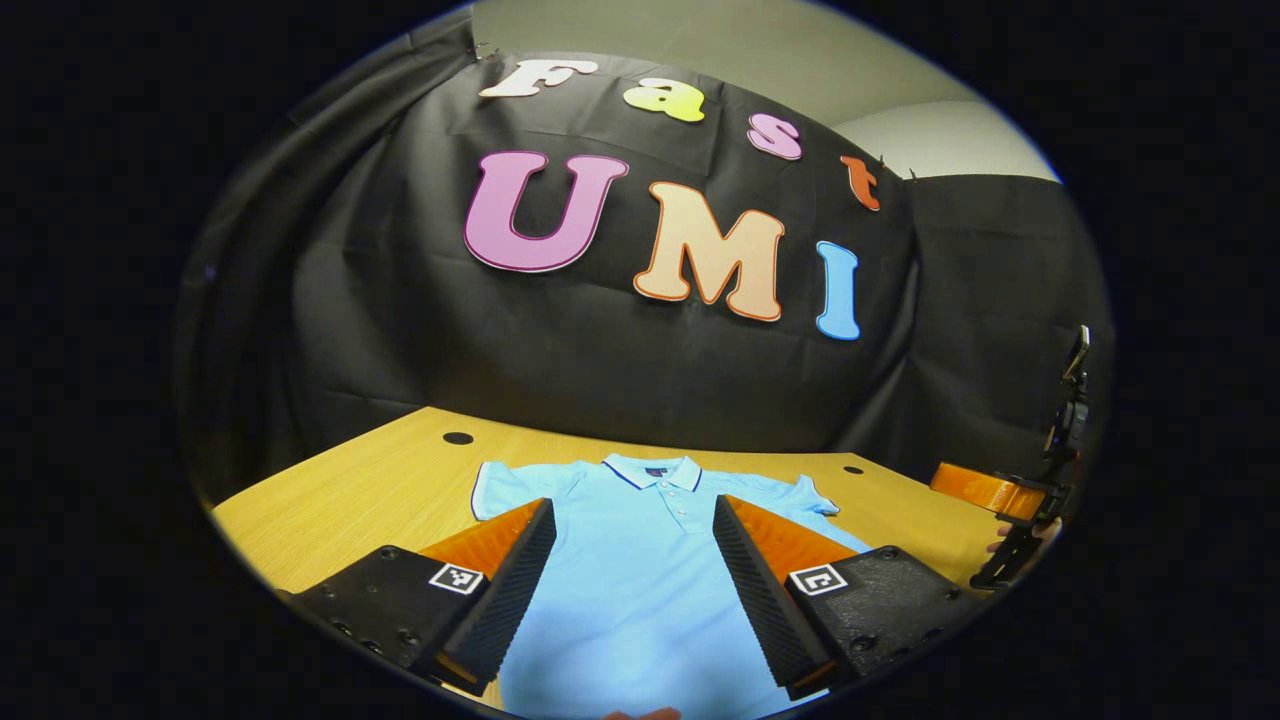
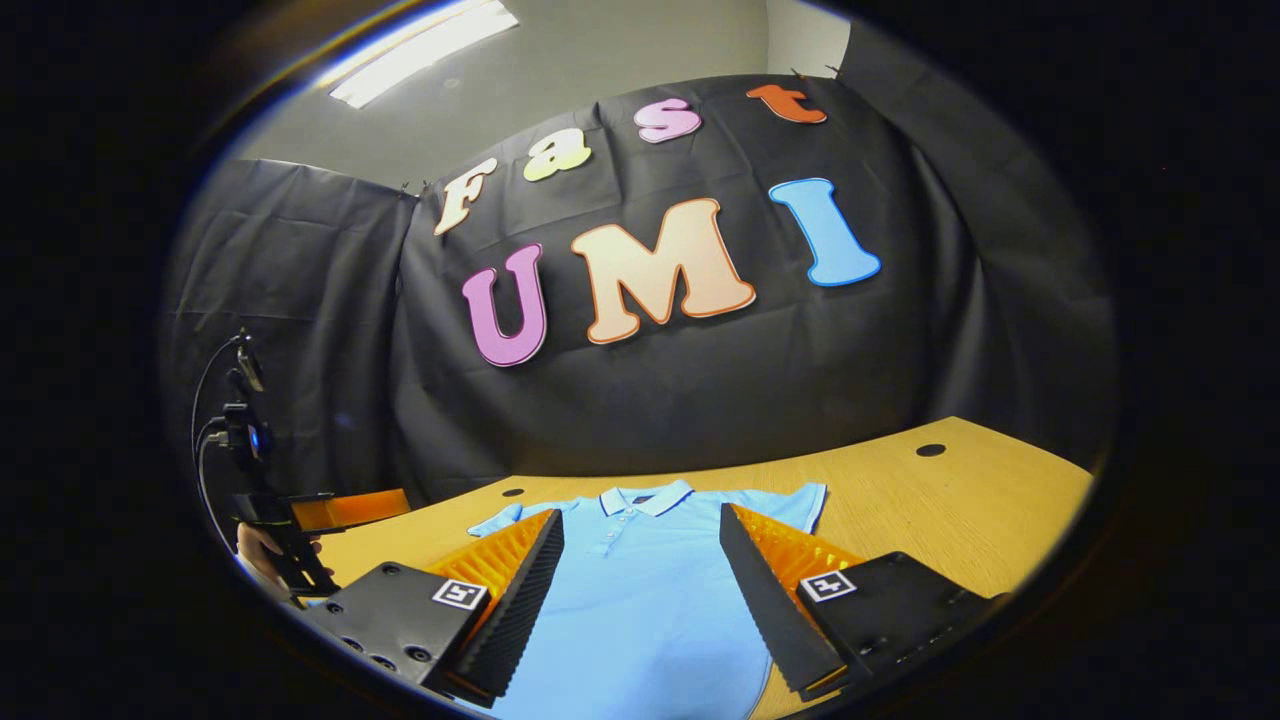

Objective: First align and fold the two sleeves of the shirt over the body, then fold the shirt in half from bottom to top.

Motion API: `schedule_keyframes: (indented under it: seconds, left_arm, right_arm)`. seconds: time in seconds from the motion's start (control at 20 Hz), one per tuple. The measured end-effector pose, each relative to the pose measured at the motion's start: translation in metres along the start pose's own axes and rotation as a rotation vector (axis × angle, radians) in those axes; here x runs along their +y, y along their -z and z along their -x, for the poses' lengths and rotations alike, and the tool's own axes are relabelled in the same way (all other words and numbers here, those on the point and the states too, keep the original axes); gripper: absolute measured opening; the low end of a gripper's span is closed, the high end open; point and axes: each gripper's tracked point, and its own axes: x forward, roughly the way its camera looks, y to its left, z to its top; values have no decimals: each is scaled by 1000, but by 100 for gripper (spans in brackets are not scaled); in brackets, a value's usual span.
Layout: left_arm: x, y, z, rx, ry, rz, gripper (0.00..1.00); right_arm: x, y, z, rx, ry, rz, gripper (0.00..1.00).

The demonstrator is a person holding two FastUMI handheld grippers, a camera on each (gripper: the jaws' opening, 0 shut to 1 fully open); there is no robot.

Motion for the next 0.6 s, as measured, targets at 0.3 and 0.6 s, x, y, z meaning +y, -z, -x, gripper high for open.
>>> schedule_keyframes:
  seconds: [0.3,0.6]
  left_arm:
    - [6,-10,3,-22,-15,-14,94]
    - [13,-14,4,-25,-16,-4,94]
  right_arm:
    - [-41,3,-39,110,89,2,97]
    - [-76,-2,-85,188,179,61,97]
